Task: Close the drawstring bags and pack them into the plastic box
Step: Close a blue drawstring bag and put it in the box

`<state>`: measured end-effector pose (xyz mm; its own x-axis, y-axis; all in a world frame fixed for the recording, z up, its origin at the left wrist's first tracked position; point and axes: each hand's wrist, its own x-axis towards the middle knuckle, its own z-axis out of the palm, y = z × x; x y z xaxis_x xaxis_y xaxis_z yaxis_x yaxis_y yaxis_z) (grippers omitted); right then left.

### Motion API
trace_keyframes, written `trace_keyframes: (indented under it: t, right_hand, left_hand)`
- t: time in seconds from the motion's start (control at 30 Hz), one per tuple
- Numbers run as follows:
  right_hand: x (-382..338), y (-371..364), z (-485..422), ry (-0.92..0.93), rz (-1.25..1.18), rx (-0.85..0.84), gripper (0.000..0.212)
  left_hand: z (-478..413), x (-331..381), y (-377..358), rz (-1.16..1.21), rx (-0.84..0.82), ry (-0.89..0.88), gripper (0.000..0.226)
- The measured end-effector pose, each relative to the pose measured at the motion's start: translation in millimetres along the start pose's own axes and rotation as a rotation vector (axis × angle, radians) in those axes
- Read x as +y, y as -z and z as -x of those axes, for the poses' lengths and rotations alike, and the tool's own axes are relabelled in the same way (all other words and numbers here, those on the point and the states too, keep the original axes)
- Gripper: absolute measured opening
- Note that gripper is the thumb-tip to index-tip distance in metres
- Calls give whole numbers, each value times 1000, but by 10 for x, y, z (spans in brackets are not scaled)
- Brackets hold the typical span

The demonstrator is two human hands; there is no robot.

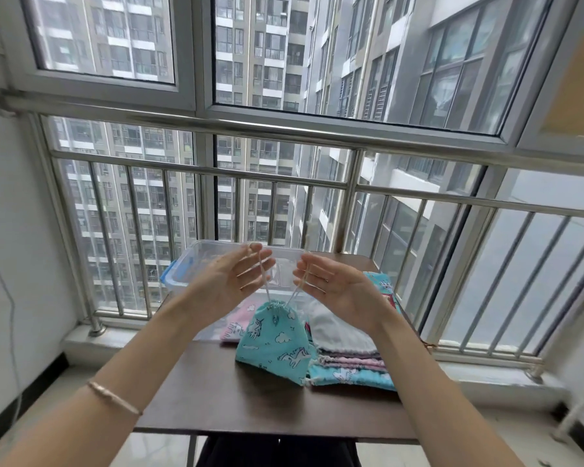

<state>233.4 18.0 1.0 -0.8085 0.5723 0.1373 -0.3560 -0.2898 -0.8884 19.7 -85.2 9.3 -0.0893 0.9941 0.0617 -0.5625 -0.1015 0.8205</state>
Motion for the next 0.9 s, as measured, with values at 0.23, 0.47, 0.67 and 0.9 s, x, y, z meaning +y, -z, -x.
trace_keyframes:
  t: [0.23, 0.47, 0.67, 0.9]
  right_hand:
    - [109, -4, 14, 12, 329, 168, 24]
    - [101, -107, 57, -92, 571, 101, 24]
    - [126, -262, -72, -149, 900, 105, 25]
    - [243, -404, -140, -108, 936, 87, 18]
  left_hand:
    - [20, -30, 87, 18, 123, 38, 20]
    - [95, -79, 201, -105, 181, 55, 24]
    - [32, -29, 36, -179, 46, 37, 24]
    - [-179, -106, -286, -643, -83, -40, 36]
